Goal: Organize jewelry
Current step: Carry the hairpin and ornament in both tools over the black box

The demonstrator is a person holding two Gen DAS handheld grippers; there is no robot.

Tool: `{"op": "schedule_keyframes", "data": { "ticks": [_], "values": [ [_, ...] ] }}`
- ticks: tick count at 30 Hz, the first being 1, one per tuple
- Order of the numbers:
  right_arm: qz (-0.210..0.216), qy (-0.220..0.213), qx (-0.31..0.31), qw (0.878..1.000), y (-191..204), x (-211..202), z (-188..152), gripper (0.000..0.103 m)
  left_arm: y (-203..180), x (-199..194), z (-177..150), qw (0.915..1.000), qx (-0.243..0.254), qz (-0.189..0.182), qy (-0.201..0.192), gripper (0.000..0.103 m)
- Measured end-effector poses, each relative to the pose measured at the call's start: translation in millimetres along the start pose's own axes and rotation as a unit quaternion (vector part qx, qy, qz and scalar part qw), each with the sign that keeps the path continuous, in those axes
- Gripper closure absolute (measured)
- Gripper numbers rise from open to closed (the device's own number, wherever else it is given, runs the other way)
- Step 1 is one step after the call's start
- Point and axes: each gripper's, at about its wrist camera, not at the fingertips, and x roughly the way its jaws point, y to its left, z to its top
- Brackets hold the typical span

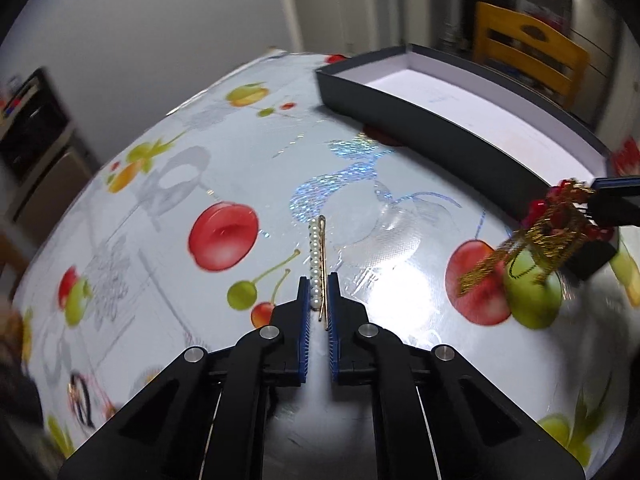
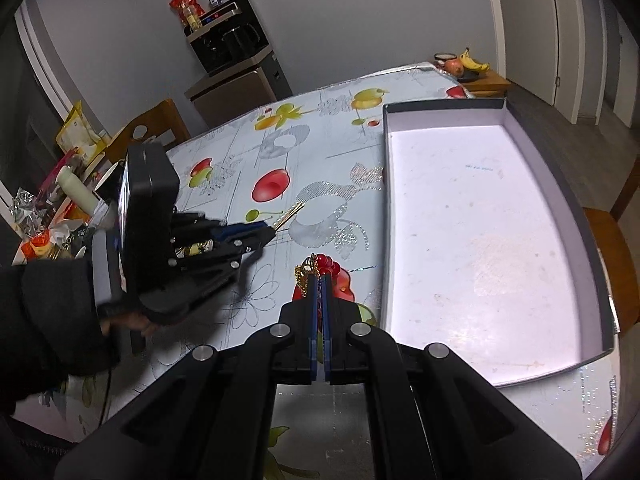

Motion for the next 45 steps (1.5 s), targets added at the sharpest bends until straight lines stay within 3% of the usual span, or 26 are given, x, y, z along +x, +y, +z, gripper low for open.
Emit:
{"op": "schedule_keyframes", "data": {
  "ticks": [4, 9, 12, 21, 33, 45],
  "values": [
    [-0.006, -0.014, -0.013, 1.0, 4, -16, 5, 0.101, -4, -12, -2, 0.9979, -0.06, 0.024, -0.011, 0.095],
    [-0.018, -0.047, -0.033, 0.998, 7, -54, 11, 0.101, -9, -59, -2, 0.9855, -0.148, 0.021, -0.081, 0.095],
    [-0.031, -0.065, -0.029, 0.997, -4, -80, 12, 0.101, -14, -76, -2, 0.9767, -0.188, 0.017, -0.102, 0.095],
    [-0.045, -0.095, -0.019, 0.994, -45, -122, 16, 0.101, -54, -114, 14, 0.9567, -0.254, 0.006, -0.142, 0.095],
    [-0.028, -0.055, -0.013, 0.998, -100, -104, 21, 0.101, -125, -97, 41, 0.9672, -0.233, -0.008, -0.101, 0.095],
    [-0.041, 0.021, -0.024, 0.999, -131, -53, 6, 0.101, -144, -52, 47, 0.9679, -0.249, -0.003, -0.035, 0.095]
  ]
}}
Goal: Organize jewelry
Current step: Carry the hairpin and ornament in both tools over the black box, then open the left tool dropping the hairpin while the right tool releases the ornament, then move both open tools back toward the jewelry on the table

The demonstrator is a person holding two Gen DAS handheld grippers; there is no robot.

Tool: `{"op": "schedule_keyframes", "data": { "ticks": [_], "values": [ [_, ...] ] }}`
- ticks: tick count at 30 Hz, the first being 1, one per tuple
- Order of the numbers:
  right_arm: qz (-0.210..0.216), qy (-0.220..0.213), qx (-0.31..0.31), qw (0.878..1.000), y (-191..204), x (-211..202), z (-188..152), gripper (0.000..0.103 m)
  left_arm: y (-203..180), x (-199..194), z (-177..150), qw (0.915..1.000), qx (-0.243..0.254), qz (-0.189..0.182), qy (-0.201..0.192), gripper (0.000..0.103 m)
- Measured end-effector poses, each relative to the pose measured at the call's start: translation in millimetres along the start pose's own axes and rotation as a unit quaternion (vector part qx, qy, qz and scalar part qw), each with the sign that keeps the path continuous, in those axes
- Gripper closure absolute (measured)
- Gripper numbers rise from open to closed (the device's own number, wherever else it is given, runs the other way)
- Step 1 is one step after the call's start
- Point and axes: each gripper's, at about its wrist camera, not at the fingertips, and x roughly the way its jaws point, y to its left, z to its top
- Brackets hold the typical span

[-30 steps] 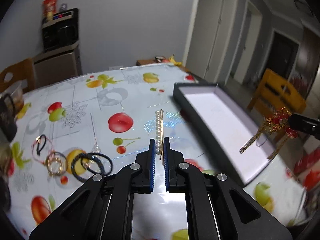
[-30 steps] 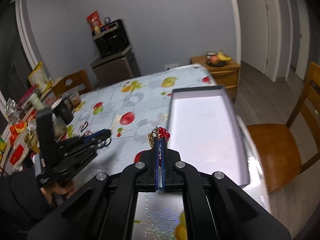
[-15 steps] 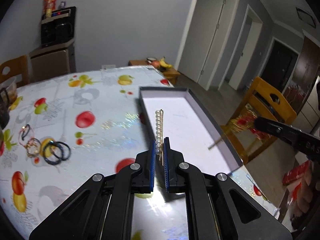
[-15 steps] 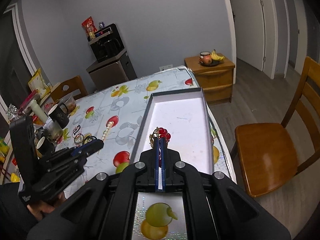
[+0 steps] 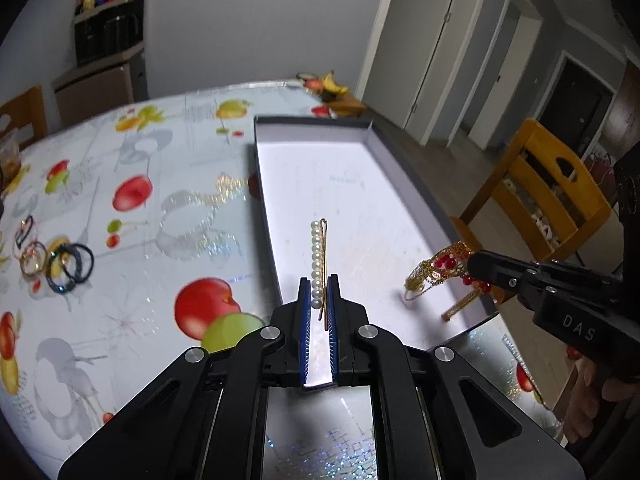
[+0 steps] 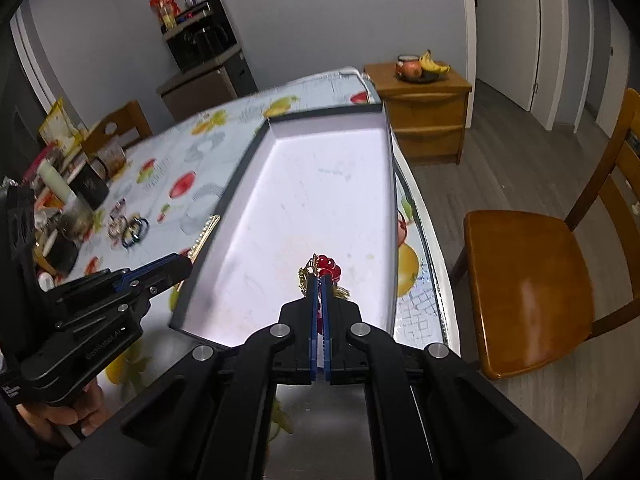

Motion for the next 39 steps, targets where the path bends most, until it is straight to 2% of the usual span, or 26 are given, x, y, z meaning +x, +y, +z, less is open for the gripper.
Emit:
{"op": "schedule_keyframes", "data": {
  "ticks": [5, 11, 15, 16, 18, 26, 29, 31, 34, 37, 39],
  "values": [
    [-0.001, 0.037, -0.008, 0.999, -5, 19, -3, 0.101, -1, 12, 1, 0.9997, 0.0, 0.007, 0.023, 0.095],
    [-0.002, 0.065, -0.012, 0.998, -5, 31, -4, 0.1, -5, 36, -1, 0.9951, 0.001, -0.002, 0.099, 0.095],
    [-0.007, 0.066, -0.013, 0.998, -6, 30, -3, 0.099, -11, 38, -2, 0.9945, 0.01, -0.004, 0.104, 0.095],
    [-0.007, 0.066, -0.013, 0.998, -5, 29, -3, 0.096, -11, 38, -2, 0.9945, 0.011, -0.005, 0.104, 0.095],
    [-0.011, 0.062, -0.012, 0.998, -5, 27, -4, 0.081, -12, 37, -3, 0.9941, 0.016, -0.007, 0.107, 0.094],
    [-0.031, 0.038, -0.01, 0.999, 1, 10, -5, 0.079, -18, 19, -4, 0.9953, 0.036, -0.028, 0.085, 0.065],
    [-0.037, 0.03, -0.007, 0.999, 6, 3, -5, 0.07, -15, 9, -3, 0.9962, 0.041, -0.03, 0.071, 0.057],
    [-0.038, 0.026, -0.008, 0.999, 12, 0, -5, 0.07, -7, -1, -3, 0.9969, 0.038, -0.031, 0.061, 0.054],
    [-0.037, 0.021, -0.014, 0.999, 25, -2, -2, 0.069, 9, -14, -2, 0.9986, 0.028, -0.012, 0.044, 0.041],
    [-0.031, 0.017, -0.03, 0.999, 45, 1, 2, 0.065, 35, -30, -4, 0.9997, 0.001, -0.005, 0.023, 0.029],
    [-0.023, 0.016, -0.039, 0.999, 61, 5, 5, 0.064, 55, -39, -7, 0.9996, -0.022, 0.014, 0.013, 0.024]
  ]
}}
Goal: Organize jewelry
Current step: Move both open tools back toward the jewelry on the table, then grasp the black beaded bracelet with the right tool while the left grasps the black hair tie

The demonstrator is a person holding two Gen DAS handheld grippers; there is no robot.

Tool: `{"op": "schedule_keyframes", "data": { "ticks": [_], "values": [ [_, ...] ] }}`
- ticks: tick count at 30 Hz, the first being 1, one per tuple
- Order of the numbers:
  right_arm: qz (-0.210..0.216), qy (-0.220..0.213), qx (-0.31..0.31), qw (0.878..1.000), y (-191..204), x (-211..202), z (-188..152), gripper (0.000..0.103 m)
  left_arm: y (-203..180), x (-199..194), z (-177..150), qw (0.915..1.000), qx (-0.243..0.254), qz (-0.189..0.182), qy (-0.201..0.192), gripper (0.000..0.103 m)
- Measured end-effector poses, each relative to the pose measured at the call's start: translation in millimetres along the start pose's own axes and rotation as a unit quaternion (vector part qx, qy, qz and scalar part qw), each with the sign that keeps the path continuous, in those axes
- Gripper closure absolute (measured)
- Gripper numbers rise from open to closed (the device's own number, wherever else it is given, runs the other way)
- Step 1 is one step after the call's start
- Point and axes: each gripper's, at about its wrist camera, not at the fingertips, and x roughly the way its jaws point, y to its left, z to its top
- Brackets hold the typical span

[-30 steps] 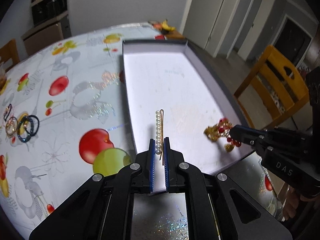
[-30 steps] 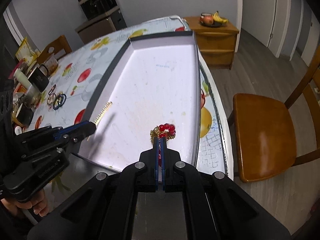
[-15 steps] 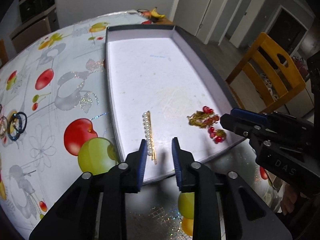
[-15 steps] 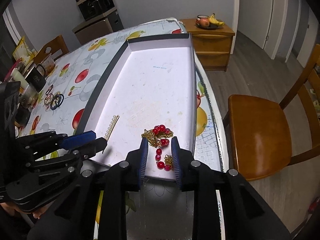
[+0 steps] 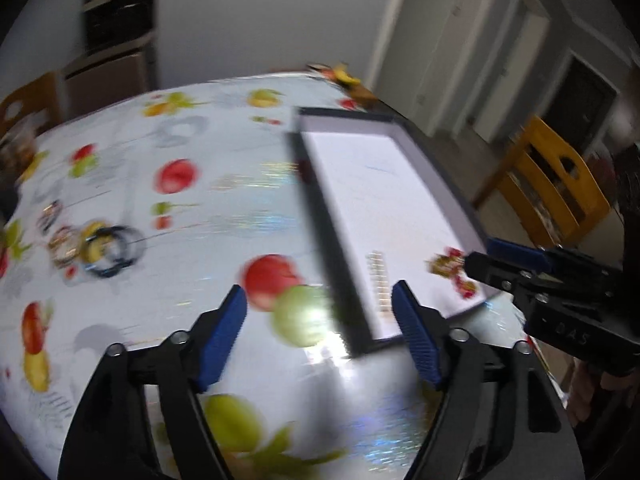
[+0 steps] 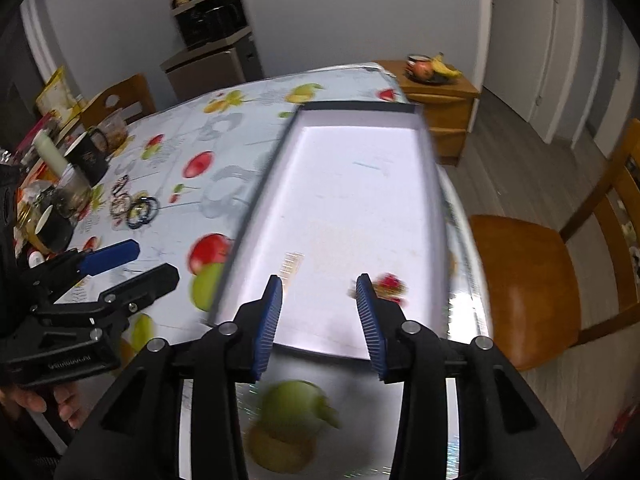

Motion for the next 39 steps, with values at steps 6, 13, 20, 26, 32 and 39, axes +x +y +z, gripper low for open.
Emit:
{"op": "schedule_keyframes", "data": {
  "ticks": [6, 13, 20, 26, 32, 39],
  "values": [
    [0.036, -0.009, -0.037, 0.999, 57, 14, 18, 0.054, 65, -12, -8, 0.9947, -0.069, 0.076, 0.008, 0.013],
    [0.066, -0.01, -0.098, 0.993, 123, 39, 38, 0.036, 129, -29, -21, 0.9858, -0.128, 0.108, 0.016, 0.012],
    [0.117, 0.006, -0.15, 0.982, 192, 78, 46, 0.028, 182, -51, -36, 0.9771, -0.16, 0.14, 0.004, 0.011],
    [0.159, 0.019, -0.192, 0.968, 234, 112, 46, 0.057, 218, -65, -43, 0.9667, -0.184, 0.176, -0.025, 0.011],
    [0.156, 0.039, -0.237, 0.958, 254, 144, 40, 0.074, 238, -69, -50, 0.9614, -0.188, 0.198, -0.036, 0.011],
    [0.139, 0.032, -0.269, 0.952, 268, 157, 38, 0.075, 254, -66, -56, 0.9573, -0.203, 0.204, -0.027, 0.011]
  ]
}}
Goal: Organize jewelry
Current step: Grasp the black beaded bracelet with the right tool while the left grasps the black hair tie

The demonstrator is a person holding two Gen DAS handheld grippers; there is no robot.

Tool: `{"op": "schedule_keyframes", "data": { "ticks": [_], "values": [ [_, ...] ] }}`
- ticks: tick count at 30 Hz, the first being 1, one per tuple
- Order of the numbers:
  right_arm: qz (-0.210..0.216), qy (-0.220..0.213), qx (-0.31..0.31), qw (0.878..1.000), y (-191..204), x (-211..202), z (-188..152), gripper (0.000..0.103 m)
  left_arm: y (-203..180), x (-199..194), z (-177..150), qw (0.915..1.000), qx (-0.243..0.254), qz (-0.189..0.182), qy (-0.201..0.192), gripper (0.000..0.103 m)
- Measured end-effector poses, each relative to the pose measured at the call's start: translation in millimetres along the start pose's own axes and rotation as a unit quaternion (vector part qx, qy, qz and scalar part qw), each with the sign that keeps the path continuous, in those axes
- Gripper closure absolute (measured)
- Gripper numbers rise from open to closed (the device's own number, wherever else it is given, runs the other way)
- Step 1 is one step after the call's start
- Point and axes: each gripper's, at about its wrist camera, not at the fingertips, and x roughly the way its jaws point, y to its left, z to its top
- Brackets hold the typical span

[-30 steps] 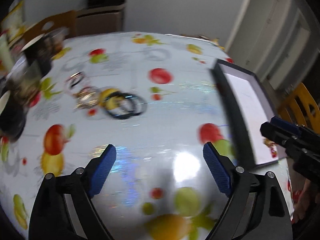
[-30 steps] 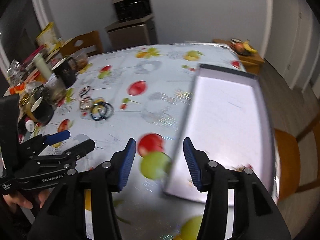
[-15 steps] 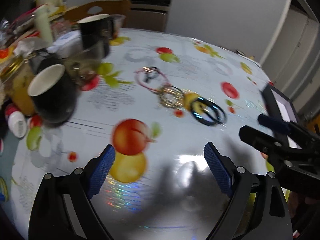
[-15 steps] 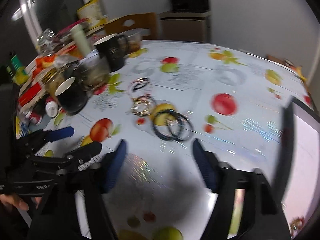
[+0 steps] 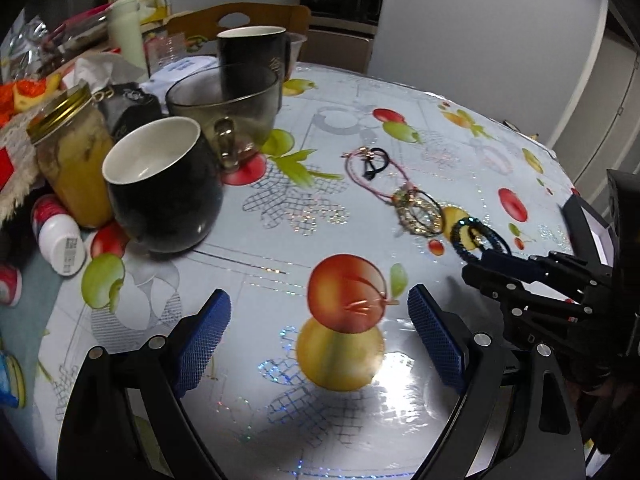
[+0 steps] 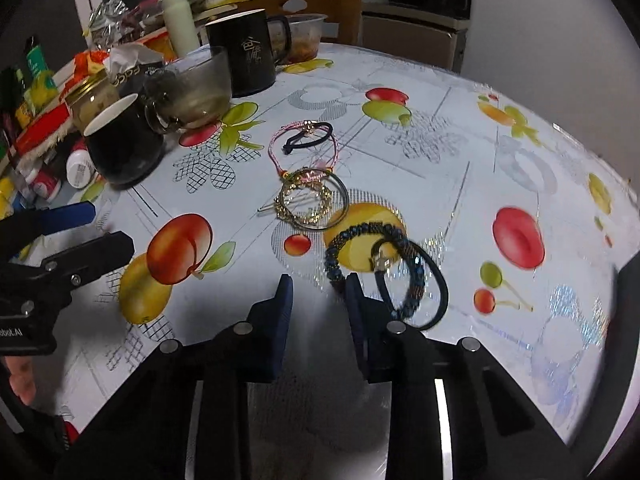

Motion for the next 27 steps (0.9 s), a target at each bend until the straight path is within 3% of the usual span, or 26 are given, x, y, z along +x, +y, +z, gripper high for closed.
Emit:
{"op": "schedule_keyframes", "data": {
  "ticks": [12, 13, 15, 17, 23, 27],
  "values": [
    [-0.012, -0.002, -0.024, 1.0, 3, 14, 5, 0.076, 5, 3, 0, 1.0, -0.002, 0.007, 0.0, 0.011],
    [-0.012, 0.0, -0.026, 1.0, 3, 15, 6, 0.077, 6, 2, -1, 1.0, -0.002, 0.008, 0.0, 0.011],
    [-0.008, 0.002, -0.03, 1.0, 6, 15, 7, 0.096, 8, 0, -3, 0.9999, -0.004, 0.009, 0.0, 0.011],
    [-0.012, 0.004, -0.032, 0.999, 8, 16, 8, 0.096, 12, -1, -4, 0.9999, -0.009, 0.015, 0.001, 0.011],
    [0.003, -0.014, 0.026, 1.0, -2, -4, 4, 0.096, 16, -4, 1, 0.9996, -0.023, 0.013, -0.011, 0.011],
    [0.017, -0.049, 0.056, 0.997, -6, -38, 4, 0.096, 9, 1, 9, 0.9995, -0.017, -0.015, -0.022, 0.011]
  ]
}}
